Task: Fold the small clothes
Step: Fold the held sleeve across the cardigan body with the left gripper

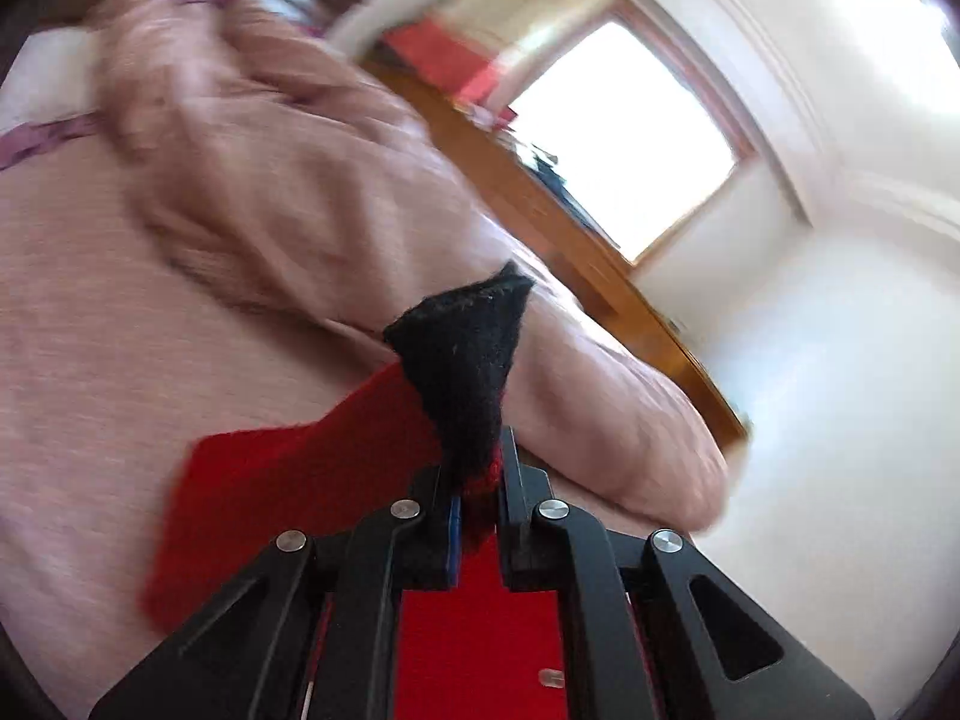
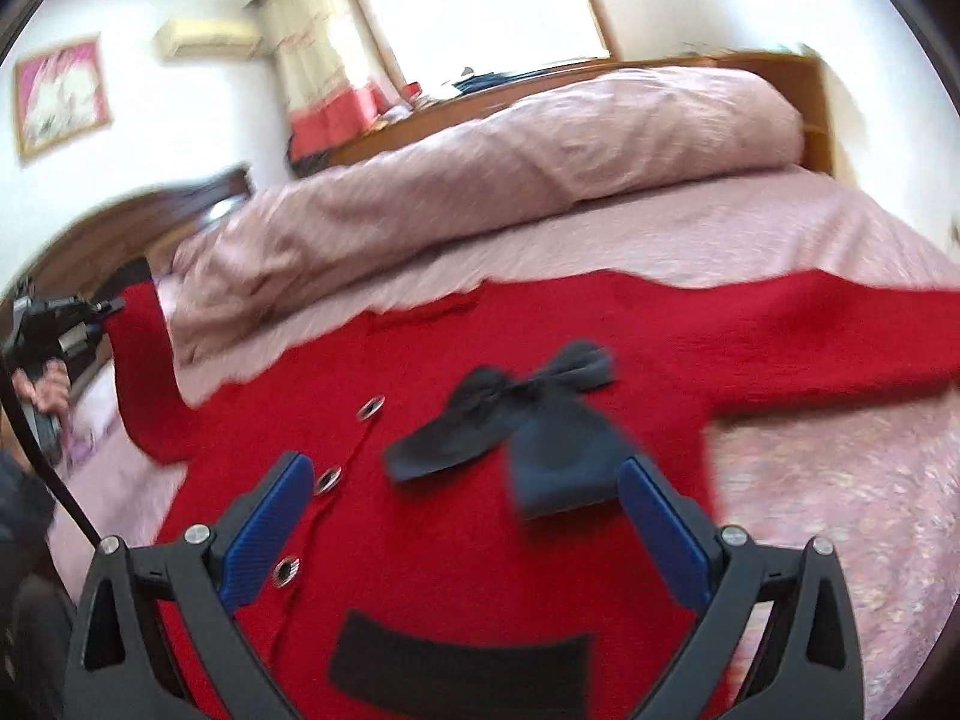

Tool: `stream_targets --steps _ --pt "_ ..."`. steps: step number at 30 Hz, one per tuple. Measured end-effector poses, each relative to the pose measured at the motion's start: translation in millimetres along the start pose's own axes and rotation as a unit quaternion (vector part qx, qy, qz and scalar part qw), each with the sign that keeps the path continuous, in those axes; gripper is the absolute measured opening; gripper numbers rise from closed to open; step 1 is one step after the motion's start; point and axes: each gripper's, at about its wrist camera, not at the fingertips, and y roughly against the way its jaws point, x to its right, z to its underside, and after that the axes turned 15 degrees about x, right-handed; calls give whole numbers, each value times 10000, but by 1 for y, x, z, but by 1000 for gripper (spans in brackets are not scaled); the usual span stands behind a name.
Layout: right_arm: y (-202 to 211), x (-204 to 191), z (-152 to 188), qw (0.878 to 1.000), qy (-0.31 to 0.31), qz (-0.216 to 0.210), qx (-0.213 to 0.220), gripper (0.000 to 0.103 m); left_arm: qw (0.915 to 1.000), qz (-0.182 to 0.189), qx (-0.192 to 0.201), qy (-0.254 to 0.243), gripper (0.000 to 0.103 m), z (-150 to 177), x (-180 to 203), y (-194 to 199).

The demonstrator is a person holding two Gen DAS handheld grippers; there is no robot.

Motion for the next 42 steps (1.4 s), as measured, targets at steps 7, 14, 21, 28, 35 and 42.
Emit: stream_targets --steps 7,14,21,28,35,42 --pt "26 86 -1 9839 -1735 342 255 103 9944 653 -768 -315 2 104 102 -56" --pt "35 95 -3 9839 -1728 289 363 103 9793 829 -1358 -1249 2 198 146 -70" --pt "29 87 -5 9863 -1631 146 224 103 9683 840 -1617 -1711 2 246 159 -65" --pt "21 77 -3 9875 -1565 111 128 103 9614 826 -1637 -2053 2 252 167 -75" --pt "22 79 1 9866 -1619 193 90 103 9582 755 -1898 -2005 10 269 170 -79" --pt "26 81 -1 9858 -1668 137 140 103 9519 996 -2591 -1297 35 295 168 -74"
